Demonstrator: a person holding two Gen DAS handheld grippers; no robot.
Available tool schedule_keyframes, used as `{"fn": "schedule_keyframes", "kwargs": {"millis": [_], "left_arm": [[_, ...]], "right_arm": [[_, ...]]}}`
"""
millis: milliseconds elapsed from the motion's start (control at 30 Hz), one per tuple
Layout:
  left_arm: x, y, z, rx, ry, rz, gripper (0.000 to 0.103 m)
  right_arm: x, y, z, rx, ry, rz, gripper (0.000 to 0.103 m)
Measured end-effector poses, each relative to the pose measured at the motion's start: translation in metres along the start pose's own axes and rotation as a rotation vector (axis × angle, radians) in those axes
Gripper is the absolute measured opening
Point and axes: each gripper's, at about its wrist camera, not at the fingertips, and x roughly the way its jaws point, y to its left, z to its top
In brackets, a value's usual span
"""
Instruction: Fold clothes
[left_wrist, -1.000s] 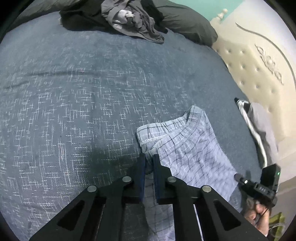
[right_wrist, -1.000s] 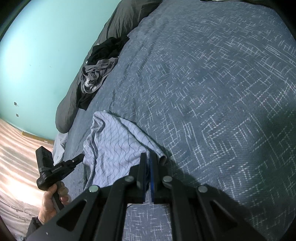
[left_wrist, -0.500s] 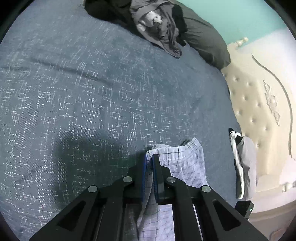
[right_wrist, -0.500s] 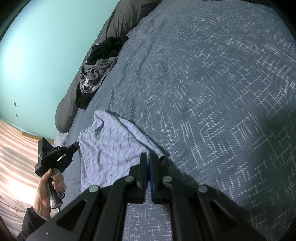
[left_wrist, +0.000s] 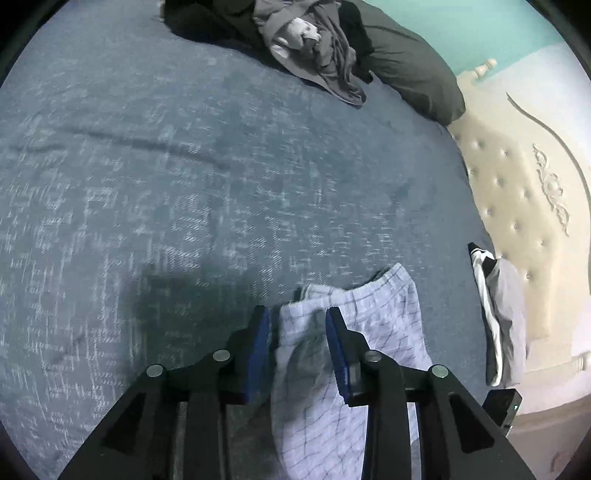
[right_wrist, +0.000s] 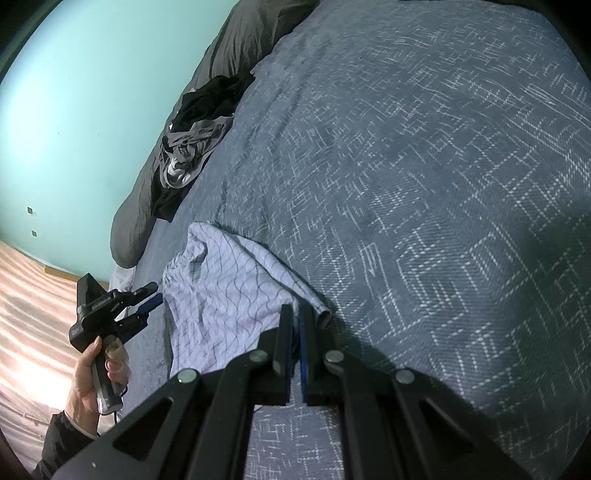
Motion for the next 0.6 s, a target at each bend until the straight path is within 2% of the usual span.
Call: {"fn": "schedule_keyframes", "kwargs": {"millis": [233, 433, 600], "left_arm": [[0.000, 0.000, -0.006, 0.016, -0.017, 0.011, 0.037], [0.008, -0.001, -0.002, 0.019, -0.039, 0.031, 0.030], [0.009, 0.000, -0.002, 0.016, -0.060, 0.050, 0.030]], "right_arm": [[-0.001, -0.001, 0.000, 0.009, -0.009, 0.001, 0.003], [-0.004, -0.001, -0.002, 0.007, -0.012, -0.011, 0.003], [-0.010, -0.003, -0.003, 0.015, -0.021, -0.019, 0.003]]}}
